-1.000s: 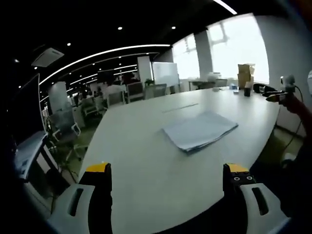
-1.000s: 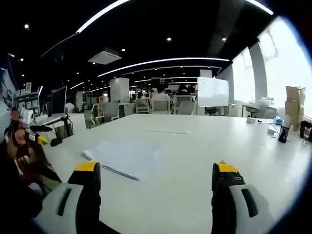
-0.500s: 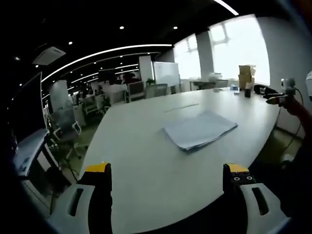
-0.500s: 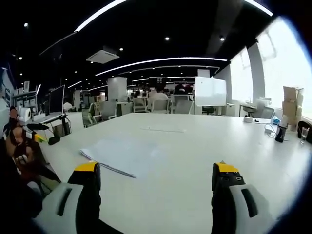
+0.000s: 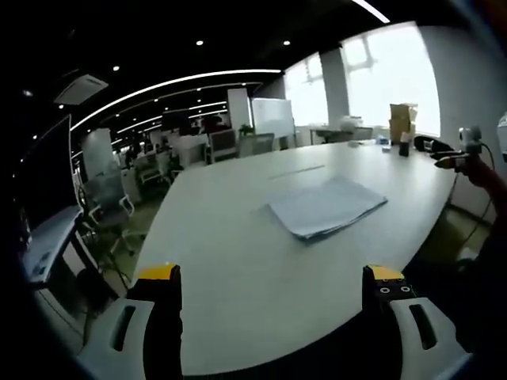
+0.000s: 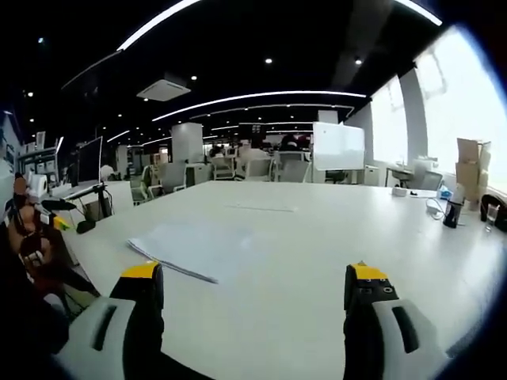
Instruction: Organize the stack of printing papers by aligning and flattening the scattered papers on the table
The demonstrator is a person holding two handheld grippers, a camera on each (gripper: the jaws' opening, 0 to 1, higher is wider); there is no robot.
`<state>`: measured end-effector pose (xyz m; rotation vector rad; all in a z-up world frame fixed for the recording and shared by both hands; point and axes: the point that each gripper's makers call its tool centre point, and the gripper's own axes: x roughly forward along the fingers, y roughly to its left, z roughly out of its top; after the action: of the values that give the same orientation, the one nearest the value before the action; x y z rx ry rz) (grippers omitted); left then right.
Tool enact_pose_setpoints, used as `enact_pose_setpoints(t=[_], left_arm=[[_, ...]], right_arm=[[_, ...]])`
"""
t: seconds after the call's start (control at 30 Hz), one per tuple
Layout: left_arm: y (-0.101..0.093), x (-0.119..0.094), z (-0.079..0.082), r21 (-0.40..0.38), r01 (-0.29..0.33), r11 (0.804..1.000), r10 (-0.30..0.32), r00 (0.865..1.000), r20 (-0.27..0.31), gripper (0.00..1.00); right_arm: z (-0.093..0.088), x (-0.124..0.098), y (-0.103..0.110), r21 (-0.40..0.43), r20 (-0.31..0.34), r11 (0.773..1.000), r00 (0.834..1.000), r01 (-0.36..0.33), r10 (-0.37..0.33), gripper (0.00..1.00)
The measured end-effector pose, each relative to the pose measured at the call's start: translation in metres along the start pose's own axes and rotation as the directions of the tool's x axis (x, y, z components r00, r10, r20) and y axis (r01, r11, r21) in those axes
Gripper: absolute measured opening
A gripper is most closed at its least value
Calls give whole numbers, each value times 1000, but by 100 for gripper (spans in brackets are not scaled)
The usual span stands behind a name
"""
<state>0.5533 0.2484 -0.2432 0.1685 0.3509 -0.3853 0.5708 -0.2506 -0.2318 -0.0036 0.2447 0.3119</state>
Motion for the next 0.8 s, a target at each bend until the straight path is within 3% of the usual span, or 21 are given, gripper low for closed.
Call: enact_pose_setpoints(t=[0.8], left_arm=[[-2, -1, 0, 1, 4, 1000, -4, 1000, 4, 97]], right_arm=[[-3, 0, -1, 1, -7, 1000, 1000, 0, 0, 90]])
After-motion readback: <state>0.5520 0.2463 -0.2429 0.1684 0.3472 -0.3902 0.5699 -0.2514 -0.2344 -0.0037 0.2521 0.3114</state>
